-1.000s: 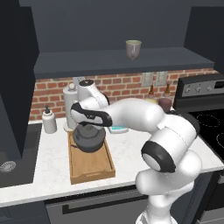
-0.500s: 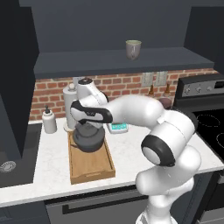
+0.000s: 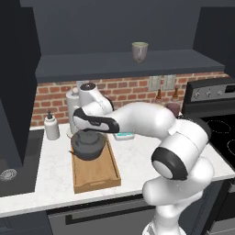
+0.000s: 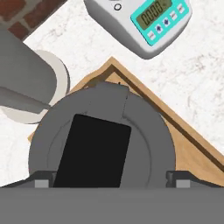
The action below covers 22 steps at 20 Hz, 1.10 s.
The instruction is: Pick the kettle from the counter and place it on the tray. Then pick the mug from the cabinet and place it on the tray. Then close the cabinet doors.
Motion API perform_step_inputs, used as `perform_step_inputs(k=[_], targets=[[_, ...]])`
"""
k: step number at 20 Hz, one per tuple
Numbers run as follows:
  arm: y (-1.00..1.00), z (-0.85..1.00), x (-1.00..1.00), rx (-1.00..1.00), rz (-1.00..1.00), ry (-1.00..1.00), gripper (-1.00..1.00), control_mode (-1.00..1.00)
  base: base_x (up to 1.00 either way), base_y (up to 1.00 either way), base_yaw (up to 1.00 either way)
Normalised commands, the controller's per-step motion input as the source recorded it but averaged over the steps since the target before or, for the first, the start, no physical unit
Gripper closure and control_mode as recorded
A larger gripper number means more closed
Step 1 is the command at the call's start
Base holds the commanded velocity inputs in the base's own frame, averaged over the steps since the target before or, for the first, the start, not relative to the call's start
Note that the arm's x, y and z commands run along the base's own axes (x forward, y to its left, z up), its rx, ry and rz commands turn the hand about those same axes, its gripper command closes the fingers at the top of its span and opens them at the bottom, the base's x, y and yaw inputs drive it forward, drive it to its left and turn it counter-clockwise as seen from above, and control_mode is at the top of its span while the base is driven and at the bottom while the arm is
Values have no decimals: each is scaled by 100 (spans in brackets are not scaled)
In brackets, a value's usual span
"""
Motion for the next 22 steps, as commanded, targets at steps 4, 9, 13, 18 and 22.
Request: perform_step_inputs(k=[4,9,13,18,22], targets=[[-1,15,-35,0,16,-22,-100,-100,0,0,0],[-4,7,-15,0,18,-9,-100,-100,0,0,0],[-14,0,1,-3,13,0,-100,-100,0,0,0],[-11,1,12,-3,13,-3,-100,-100,0,0,0],[-4,10,0,0,11,0,-100,-100,0,0,0]])
